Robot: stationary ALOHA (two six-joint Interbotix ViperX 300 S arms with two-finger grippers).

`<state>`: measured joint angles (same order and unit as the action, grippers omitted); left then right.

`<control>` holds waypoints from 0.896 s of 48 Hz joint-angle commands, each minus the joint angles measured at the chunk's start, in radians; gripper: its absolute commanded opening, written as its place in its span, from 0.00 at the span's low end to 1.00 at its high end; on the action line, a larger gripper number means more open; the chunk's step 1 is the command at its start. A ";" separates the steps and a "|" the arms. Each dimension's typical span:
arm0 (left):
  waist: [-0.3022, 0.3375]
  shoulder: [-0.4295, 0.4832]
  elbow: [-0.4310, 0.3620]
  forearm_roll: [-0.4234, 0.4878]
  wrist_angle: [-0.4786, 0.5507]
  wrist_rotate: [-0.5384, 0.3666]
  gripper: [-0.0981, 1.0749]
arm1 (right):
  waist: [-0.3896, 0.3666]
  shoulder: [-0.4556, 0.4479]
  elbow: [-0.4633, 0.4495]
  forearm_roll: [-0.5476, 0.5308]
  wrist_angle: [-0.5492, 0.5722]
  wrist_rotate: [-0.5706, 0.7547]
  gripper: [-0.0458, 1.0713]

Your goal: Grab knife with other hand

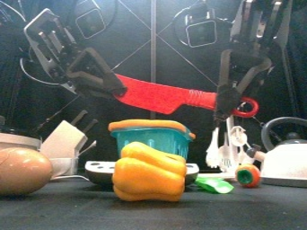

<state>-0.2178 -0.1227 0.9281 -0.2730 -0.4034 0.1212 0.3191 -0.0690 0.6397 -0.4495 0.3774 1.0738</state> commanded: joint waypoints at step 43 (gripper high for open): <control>-0.103 -0.011 0.011 -0.005 -0.014 -0.003 0.49 | -0.002 -0.043 -0.017 -0.221 0.000 0.003 0.22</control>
<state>-0.3083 -0.1243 0.9495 -0.2777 -0.4050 0.1197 0.3252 -0.0859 0.6412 -0.6489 0.3835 1.0738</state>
